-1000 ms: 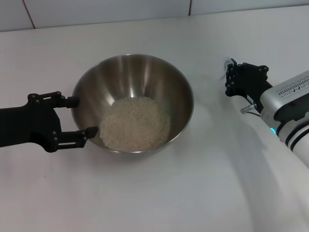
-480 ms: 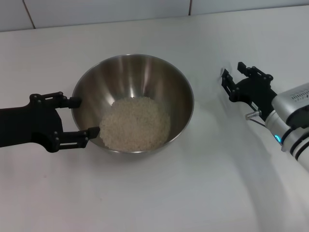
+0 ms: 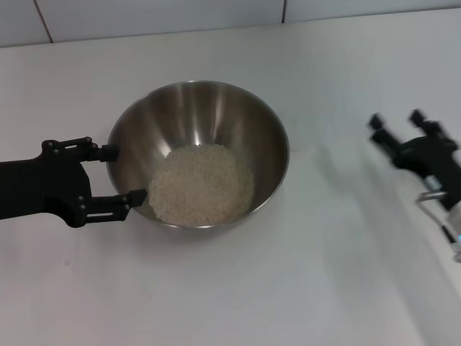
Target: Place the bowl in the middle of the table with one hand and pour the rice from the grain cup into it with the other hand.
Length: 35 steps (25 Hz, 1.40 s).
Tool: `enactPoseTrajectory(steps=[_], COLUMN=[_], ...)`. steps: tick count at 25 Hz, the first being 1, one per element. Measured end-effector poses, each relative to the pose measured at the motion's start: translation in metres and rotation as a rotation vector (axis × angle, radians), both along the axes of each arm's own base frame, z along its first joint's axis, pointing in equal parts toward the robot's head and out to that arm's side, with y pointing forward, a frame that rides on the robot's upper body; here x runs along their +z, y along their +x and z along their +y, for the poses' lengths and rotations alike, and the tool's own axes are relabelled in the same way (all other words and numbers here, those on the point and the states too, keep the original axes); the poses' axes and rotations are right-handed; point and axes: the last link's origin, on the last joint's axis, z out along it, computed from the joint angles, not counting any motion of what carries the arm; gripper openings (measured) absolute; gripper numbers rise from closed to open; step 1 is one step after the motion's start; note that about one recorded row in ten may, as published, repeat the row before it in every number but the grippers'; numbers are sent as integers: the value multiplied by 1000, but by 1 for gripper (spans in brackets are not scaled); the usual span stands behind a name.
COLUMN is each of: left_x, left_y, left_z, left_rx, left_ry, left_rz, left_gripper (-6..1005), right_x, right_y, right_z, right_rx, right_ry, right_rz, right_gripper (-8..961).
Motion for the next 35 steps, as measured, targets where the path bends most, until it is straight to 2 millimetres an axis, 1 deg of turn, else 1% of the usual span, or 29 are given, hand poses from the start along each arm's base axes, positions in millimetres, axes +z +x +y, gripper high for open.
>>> enactPoseTrajectory(steps=[1, 2, 3, 4, 5, 6, 7, 9, 10, 11, 14, 15, 16, 19, 20, 21, 22, 23, 24, 25, 26, 30, 35], left_x=[0, 0, 1, 1, 1, 1, 1, 1, 1, 1, 0, 0, 0, 0, 0, 1, 1, 1, 1, 1, 1, 0, -2], left_y=[0, 0, -1, -1, -1, -2, -2, -3, -3, -3, -4, -4, -4, -4, -4, -4, -4, -4, -4, -5, -5, -6, -7], left_z=[0, 0, 0, -1, -1, -1, -1, 0, 0, 0, 0, 0, 0, 1, 1, 1, 1, 1, 1, 0, 0, 0, 1], left_rx=[1, 1, 2, 4, 5, 5, 7, 7, 5, 5, 7, 6, 6, 7, 7, 7, 7, 8, 8, 8, 9, 11, 18], left_ry=[1, 1, 3, 4, 5, 5, 5, 5, 7, 7, 7, 7, 7, 8, 9, 9, 9, 9, 9, 9, 9, 7, -1], left_rz=[1, 1, 1, 1, 1, 1, 0, 1, 5, 5, 11, 11, 12, 13, 13, 13, 14, 14, 14, 14, 14, 15, 12], left_gripper=[806, 806, 806, 806, 806, 806, 806, 806, 806, 806, 806, 806, 806, 806, 806, 806, 806, 806, 806, 806, 806, 806, 806], right_x=[21, 21, 43, 43, 66, 66, 78, 90, 96, 96, 98, 98, 98, 98, 99, 101, 101, 102, 102, 101, 101, 97, 95], right_y=[8, 8, 13, 13, 10, 10, 6, -5, -19, -19, -40, -51, -51, -67, -76, -81, -81, -91, -91, -102, -102, -119, -125], right_z=[-15, -15, -27, -27, -37, -37, -41, -37, -20, -20, 10, 27, 27, 48, 58, 62, 62, 68, 68, 72, 72, 80, 81], right_rx=[2, 2, 36, 36, 116, 116, 178, 297, 430, 430, 563, 608, 608, 649, 648, 649, 649, 654, 654, 643, 643, 584, 564], right_ry=[90, 90, 182, 182, 267, 267, 297, 283, 172, 172, -58, -185, -185, -362, -450, -490, -490, -563, -563, -649, -649, -804, -857], right_rz=[100, 100, 178, 178, 227, 227, 231, 191, 116, 116, 5, -77, -77, -180, -237, -269, -269, -317, -317, -357, -357, -429, -464], right_gripper=[766, 780, 795, 809, 824, 823, 822, 819, 818, 818, 818, 818, 818, 817, 817, 817, 817, 817, 817, 817, 817, 818, 818])
